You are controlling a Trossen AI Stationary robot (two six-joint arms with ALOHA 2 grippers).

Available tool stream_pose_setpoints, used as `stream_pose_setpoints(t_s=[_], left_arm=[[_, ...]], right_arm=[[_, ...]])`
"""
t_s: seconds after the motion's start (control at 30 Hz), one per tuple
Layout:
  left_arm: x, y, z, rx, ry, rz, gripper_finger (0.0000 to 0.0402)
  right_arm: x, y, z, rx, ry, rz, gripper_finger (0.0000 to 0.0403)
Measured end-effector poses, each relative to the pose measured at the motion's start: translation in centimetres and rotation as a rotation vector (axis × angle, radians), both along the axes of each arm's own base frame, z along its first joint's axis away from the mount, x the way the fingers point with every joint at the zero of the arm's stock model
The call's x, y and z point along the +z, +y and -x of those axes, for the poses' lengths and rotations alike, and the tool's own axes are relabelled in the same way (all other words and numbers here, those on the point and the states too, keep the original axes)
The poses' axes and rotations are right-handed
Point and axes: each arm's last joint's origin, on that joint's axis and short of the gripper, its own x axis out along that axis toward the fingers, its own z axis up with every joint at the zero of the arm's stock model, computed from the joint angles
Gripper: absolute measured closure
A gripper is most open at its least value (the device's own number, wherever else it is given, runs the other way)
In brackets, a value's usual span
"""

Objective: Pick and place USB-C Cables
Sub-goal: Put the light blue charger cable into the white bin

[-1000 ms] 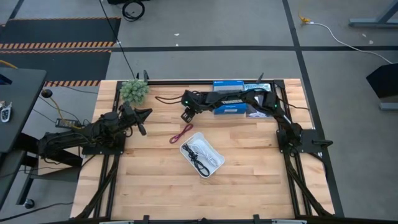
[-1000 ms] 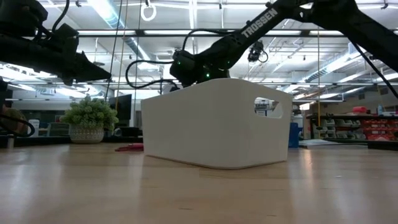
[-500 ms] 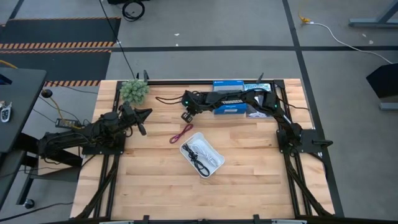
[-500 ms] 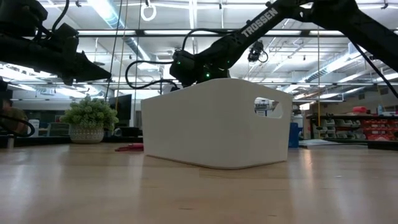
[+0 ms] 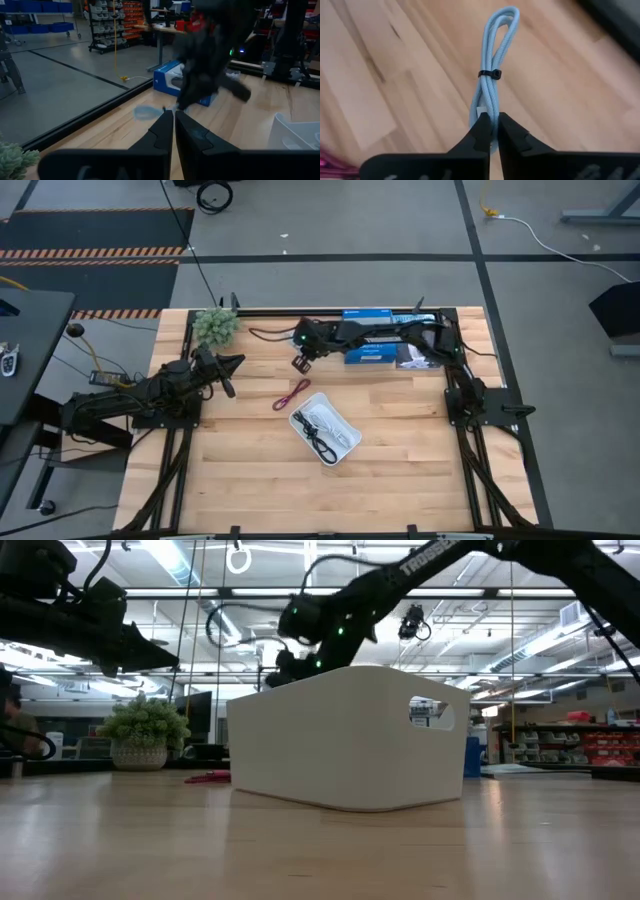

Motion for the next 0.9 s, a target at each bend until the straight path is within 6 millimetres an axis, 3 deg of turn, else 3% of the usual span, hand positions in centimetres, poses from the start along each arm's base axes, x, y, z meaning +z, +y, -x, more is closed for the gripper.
stream_pose_setpoints(t_s=[0.23, 0.47, 0.9], left_arm=[[0.0, 0.0, 0.0, 0.000, 0.000, 0.000, 0.0377], [0.0, 0.0, 0.0, 0.000, 0.000, 0.000, 0.0377], [0.0, 0.0, 0.0, 0.000, 0.000, 0.000, 0.0377]], right_arm=[[5.8, 1.4, 1.2, 0.039, -0.132, 0.002, 0.0387], [10.0, 3.8, 2.5, 0.050, -0.222, -0.033, 0.0387], [14.2, 8.8, 4.7, 0.018, -0.318, -0.167, 0.0387]])
